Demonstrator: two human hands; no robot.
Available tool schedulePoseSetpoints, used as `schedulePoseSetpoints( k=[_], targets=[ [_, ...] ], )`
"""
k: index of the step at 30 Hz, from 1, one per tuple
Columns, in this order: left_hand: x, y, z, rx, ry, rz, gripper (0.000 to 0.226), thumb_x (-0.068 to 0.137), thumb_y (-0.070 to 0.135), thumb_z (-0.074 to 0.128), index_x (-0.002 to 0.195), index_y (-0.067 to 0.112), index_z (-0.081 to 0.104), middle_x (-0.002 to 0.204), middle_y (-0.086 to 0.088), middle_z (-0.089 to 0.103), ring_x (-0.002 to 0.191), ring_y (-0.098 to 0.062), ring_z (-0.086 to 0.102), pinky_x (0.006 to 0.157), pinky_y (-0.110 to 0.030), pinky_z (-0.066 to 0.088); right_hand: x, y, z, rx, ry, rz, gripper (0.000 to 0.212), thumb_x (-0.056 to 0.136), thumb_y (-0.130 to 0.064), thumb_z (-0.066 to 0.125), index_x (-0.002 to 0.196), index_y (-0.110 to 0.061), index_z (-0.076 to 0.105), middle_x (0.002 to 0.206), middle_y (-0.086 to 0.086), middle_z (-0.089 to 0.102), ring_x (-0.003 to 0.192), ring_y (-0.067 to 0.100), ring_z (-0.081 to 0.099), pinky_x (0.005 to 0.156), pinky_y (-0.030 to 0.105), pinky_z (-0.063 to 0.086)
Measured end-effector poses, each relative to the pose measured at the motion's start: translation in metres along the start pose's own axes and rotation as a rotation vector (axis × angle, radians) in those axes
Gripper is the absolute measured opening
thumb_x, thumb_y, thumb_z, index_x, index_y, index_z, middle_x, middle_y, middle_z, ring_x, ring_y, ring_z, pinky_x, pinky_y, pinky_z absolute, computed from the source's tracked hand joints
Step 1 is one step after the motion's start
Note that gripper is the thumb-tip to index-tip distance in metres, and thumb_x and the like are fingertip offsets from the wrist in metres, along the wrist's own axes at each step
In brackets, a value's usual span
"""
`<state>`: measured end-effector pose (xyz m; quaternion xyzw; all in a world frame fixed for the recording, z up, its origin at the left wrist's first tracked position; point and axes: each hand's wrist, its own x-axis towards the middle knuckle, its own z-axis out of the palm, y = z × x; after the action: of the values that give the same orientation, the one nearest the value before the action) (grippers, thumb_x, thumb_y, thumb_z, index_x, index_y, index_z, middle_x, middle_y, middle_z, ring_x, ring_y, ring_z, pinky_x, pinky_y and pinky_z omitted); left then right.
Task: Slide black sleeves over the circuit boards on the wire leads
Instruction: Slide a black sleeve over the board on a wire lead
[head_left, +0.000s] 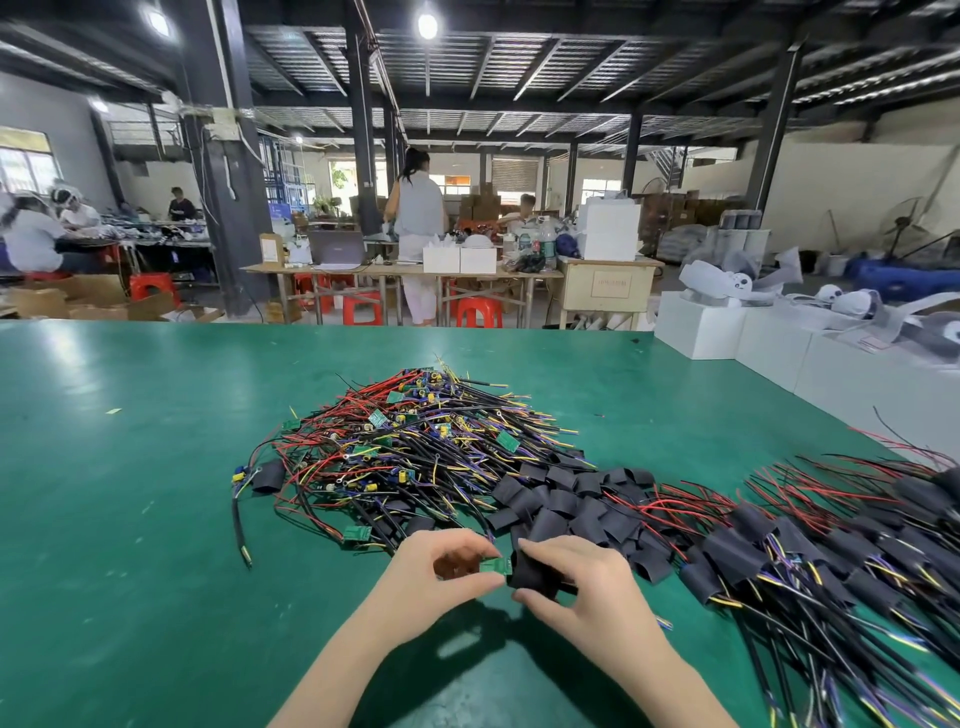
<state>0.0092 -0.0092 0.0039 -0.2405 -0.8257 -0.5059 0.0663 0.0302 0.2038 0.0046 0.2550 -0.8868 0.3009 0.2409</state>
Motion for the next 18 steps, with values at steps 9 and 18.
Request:
schedulePoseSetpoints(
  k=[9, 18],
  targets=[
    [-0.0007, -0.0008, -0.0004, 0.056, -0.02, 0.057, 0.022, 0.076, 0.029, 0.078, 0.097, 0.036, 0.074, 0.099, 0.02, 0.069, 0.094, -0.004, 0.065, 0.081, -0.015, 0.048, -0.0002, -0.0047, 0.0008, -0.049, 0.0, 0.025, 0.043, 0.071, -0.038, 0.068, 0.111, -0.021, 0.072, 0.098, -0.01, 0.071, 0.092, 0.009, 0.064, 0.081, 0.026, 0.051],
    [-0.0009, 0.0029, -0.0017, 0.018, -0.012, 0.033, 0.02, 0.077, 0.021, 0.08, 0.095, 0.031, 0.075, 0.091, 0.01, 0.072, 0.077, -0.005, 0.061, 0.073, -0.02, 0.048, 0.0002, -0.0087, -0.0025, -0.049, 0.033, -0.016, 0.035, 0.07, -0.036, 0.069, 0.101, -0.02, 0.074, 0.087, -0.009, 0.069, 0.082, 0.012, 0.063, 0.07, 0.029, 0.054]
  ],
)
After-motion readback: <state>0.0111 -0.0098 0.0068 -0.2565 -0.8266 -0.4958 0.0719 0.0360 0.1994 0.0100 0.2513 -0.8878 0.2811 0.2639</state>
